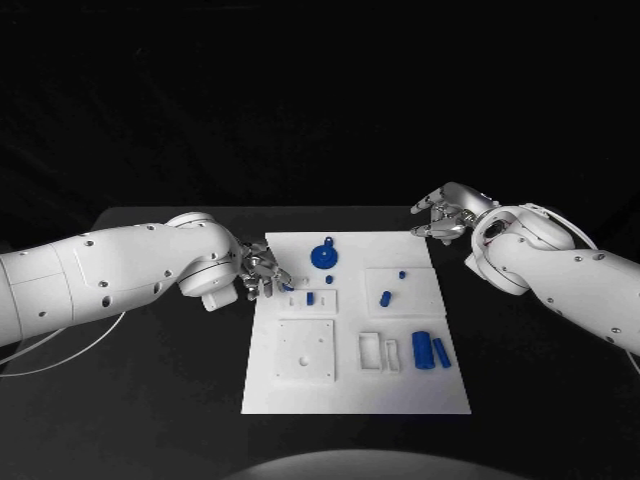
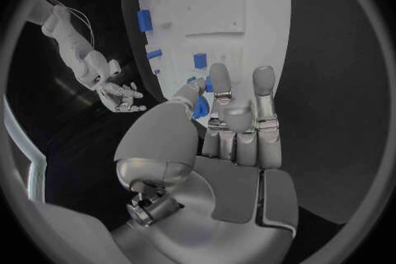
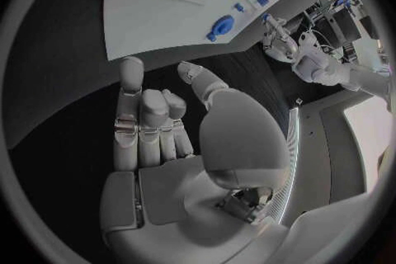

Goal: Assemble the parts on the task board

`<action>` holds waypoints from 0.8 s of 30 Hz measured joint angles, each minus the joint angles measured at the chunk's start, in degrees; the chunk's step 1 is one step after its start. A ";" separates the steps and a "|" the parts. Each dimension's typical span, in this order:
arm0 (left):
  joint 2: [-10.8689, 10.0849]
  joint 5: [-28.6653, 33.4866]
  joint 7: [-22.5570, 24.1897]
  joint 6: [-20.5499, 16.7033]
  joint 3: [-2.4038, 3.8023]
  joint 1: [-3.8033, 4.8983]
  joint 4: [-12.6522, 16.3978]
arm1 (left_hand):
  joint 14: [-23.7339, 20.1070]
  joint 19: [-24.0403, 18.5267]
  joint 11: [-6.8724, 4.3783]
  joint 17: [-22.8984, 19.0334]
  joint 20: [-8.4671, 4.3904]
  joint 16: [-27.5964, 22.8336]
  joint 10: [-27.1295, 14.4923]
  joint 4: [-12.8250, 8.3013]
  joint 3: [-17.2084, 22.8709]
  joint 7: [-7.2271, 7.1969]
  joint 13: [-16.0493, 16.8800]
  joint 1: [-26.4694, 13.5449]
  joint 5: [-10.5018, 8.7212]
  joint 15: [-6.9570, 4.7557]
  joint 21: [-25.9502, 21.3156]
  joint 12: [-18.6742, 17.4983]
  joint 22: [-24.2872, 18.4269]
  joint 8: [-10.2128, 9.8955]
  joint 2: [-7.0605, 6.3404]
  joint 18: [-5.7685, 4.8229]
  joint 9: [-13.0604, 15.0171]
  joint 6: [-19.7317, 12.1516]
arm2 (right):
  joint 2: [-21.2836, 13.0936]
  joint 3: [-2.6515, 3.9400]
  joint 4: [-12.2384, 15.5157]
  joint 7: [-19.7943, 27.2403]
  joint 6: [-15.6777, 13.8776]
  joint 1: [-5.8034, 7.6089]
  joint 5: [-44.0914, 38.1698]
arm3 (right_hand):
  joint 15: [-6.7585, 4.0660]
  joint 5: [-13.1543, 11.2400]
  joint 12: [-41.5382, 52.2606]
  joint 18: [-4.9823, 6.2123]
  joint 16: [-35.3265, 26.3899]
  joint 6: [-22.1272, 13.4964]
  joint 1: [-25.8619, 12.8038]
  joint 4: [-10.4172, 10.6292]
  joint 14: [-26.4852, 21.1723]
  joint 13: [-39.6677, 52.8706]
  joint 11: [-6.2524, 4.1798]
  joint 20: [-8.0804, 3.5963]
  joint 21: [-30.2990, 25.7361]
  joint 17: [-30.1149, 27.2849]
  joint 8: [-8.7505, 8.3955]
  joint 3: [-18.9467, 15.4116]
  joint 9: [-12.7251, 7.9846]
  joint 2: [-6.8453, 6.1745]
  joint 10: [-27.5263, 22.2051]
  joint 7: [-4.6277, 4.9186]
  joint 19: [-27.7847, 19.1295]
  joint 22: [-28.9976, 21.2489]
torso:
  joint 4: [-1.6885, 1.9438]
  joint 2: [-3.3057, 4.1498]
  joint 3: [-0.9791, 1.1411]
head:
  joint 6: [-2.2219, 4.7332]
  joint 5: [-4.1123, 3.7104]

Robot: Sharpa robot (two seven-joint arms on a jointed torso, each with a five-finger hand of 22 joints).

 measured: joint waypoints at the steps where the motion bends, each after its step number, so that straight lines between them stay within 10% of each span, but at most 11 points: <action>1: 0.06 -0.17 -0.08 -0.02 0.00 -0.06 0.01 | 0.00 0.00 0.00 0.00 0.00 0.00 0.00 0.00 0.00 0.00 0.00 -0.02 0.00 0.00 0.00 0.00 0.00 0.00 -0.02 0.00 -0.03 0.00 | 0.00 0.00 -0.02 0.00 0.02 0.00 0.00 | 0.00 0.00 0.00 0.00 0.00 0.00 0.00 0.00 0.00 0.00 0.00 0.00 0.00 0.00 0.00 0.00 0.00 0.00 0.00 0.00 0.00 0.00 | 0.00 0.01 0.01 | -0.02 0.00; 24: 0.91 -3.98 -1.19 0.69 0.00 -1.28 0.19 | 0.24 0.00 0.00 0.17 0.00 0.00 0.01 -0.08 -0.08 -0.01 -0.18 -0.23 -0.19 -0.03 0.00 0.28 -0.01 0.12 -0.23 0.00 -0.10 0.01 | -0.11 0.00 0.04 -0.07 0.68 -0.02 -0.13 | 0.00 0.00 0.00 0.00 0.00 0.11 0.00 -0.16 0.00 0.01 0.11 0.00 0.00 0.00 0.00 0.16 0.00 0.00 0.11 -0.11 0.00 -0.08 | 0.05 0.03 0.01 | -0.52 0.37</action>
